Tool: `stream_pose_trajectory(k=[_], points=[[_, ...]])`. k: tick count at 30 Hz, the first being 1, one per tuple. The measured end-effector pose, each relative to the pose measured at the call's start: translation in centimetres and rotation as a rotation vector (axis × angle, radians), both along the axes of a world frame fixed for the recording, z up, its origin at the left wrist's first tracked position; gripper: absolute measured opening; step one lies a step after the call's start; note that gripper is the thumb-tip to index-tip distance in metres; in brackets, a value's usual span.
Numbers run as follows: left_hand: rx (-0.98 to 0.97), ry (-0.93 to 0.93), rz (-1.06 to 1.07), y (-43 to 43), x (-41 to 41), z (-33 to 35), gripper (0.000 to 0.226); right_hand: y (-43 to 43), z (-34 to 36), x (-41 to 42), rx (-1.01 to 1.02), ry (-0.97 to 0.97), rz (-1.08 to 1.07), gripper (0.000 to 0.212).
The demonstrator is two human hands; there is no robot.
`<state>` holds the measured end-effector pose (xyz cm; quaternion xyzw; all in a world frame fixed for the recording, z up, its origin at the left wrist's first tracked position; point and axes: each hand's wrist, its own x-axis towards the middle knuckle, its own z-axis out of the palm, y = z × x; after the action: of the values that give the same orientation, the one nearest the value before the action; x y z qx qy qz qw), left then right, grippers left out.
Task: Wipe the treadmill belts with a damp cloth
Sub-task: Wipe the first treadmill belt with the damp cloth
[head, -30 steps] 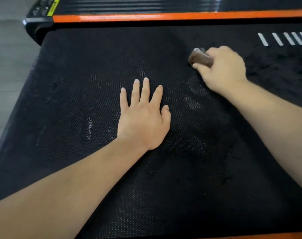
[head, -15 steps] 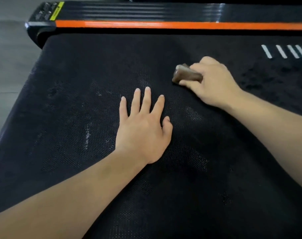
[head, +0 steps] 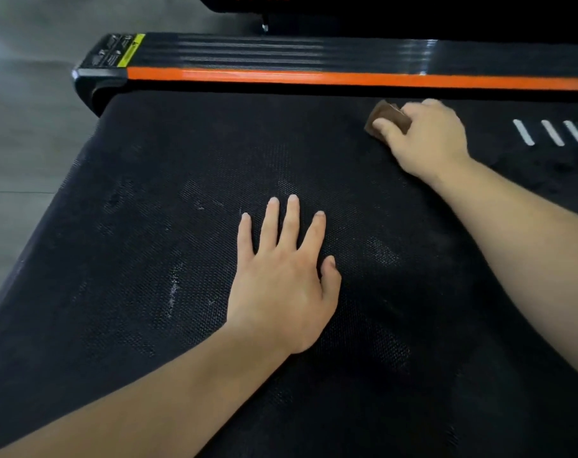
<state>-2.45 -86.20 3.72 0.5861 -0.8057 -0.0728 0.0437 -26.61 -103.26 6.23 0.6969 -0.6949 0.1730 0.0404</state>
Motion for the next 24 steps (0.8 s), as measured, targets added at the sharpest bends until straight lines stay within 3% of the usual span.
stream_pose_trajectory(k=[6, 10, 15, 20, 24], points=[[0.0, -0.008, 0.004, 0.0, -0.1, 0.2, 0.07, 0.8, -0.8, 1.1, 0.061, 0.008, 0.261, 0.041], [-0.006, -0.009, 0.004, 0.0, -0.1, 0.0, 0.069, -2.6, 0.0, 0.9, -0.004, -0.067, -0.041, 0.047], [-0.012, -0.001, -0.006, 0.0, 0.0, -0.1, 0.069, -1.6, -0.6, 2.9, 0.074, -0.057, 0.171, 0.037], [-0.018, -0.002, -0.001, 0.0, 0.0, -0.3, 0.068, -5.5, 0.4, 1.5, 0.023, -0.104, -0.198, 0.045], [-0.024, 0.003, -0.004, -0.1, 0.0, -0.4, 0.068, -4.4, -0.5, 2.8, 0.077, -0.143, 0.085, 0.04]])
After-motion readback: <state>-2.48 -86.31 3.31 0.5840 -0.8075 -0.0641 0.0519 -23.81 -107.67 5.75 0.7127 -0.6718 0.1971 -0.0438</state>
